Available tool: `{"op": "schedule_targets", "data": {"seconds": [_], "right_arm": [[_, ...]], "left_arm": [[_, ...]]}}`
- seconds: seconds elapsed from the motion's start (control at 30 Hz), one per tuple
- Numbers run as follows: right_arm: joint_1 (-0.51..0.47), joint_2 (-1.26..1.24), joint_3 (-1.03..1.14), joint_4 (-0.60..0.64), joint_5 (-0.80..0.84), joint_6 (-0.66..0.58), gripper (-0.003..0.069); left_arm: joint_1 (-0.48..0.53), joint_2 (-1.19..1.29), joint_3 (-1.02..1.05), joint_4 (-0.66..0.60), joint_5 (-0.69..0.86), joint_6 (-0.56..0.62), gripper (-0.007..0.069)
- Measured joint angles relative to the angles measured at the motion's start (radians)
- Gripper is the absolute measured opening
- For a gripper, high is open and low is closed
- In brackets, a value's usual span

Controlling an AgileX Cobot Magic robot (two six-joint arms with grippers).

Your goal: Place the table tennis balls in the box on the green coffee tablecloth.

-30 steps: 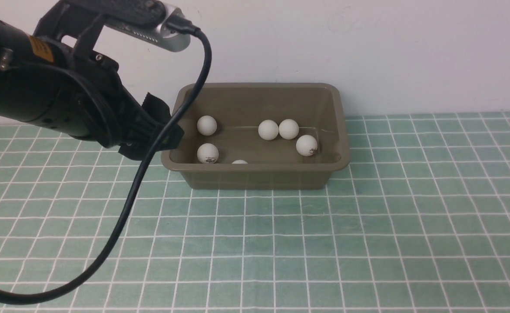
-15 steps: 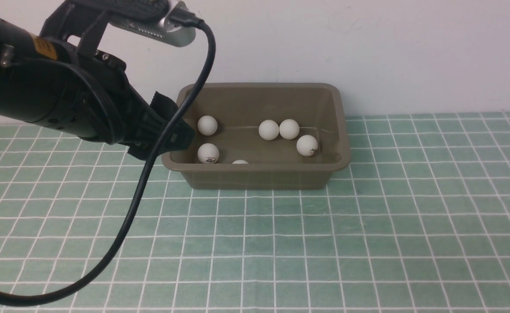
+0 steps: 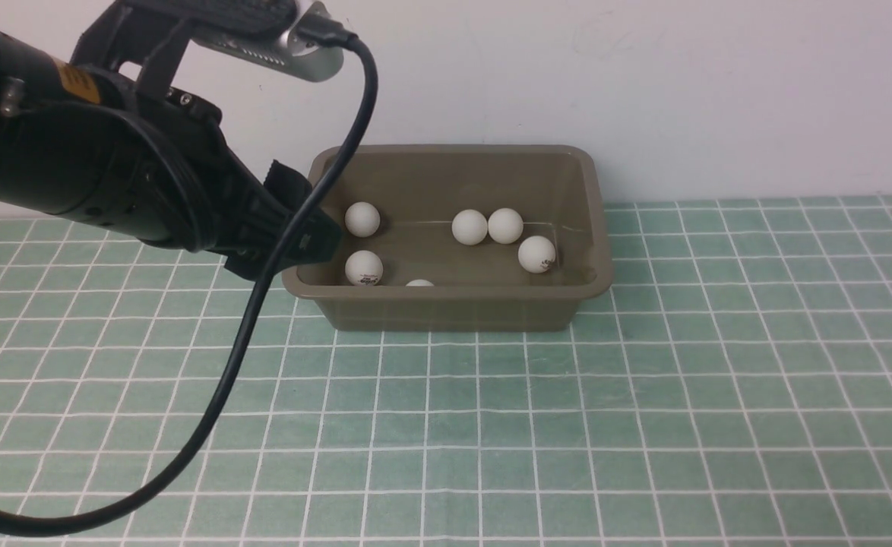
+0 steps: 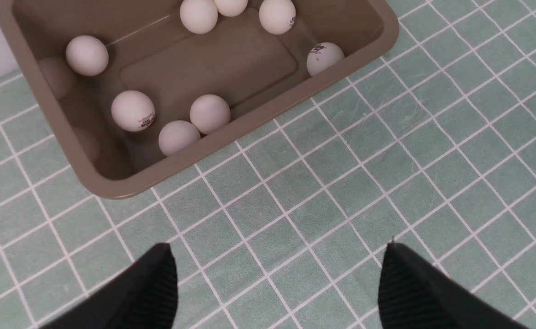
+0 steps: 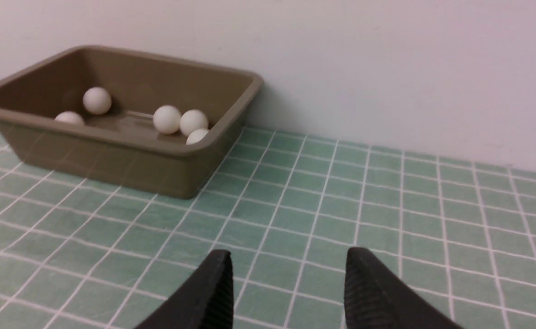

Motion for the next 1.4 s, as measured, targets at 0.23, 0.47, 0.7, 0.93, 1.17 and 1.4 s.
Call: {"op": "schedule_targets", "data": {"seconds": [0.23, 0.47, 0.7, 0.93, 1.17, 1.4], "right_arm": [[0.000, 0.000, 0.034, 0.000, -0.025, 0.000, 0.0316], [0.000, 0.000, 0.042, 0.000, -0.075, 0.000, 0.0316], [0.000, 0.000, 0.043, 0.000, -0.080, 0.000, 0.0316], [0.000, 0.000, 0.043, 0.000, -0.082, 0.000, 0.0316], [0.000, 0.000, 0.043, 0.000, -0.082, 0.000, 0.0316], [0.000, 0.000, 0.043, 0.000, -0.083, 0.000, 0.0316]], "left_arm": [[0.000, 0.000, 0.000, 0.000, 0.000, 0.000, 0.0532], [0.000, 0.000, 0.000, -0.001, -0.001, 0.001, 0.0532], [0.000, 0.000, 0.000, -0.041, -0.007, 0.008, 0.0532], [0.000, 0.000, 0.000, -0.124, -0.004, 0.008, 0.0532], [0.000, 0.000, 0.000, -0.140, -0.003, 0.012, 0.0532], [0.004, -0.007, 0.000, -0.013, 0.041, 0.018, 0.0532]]}}
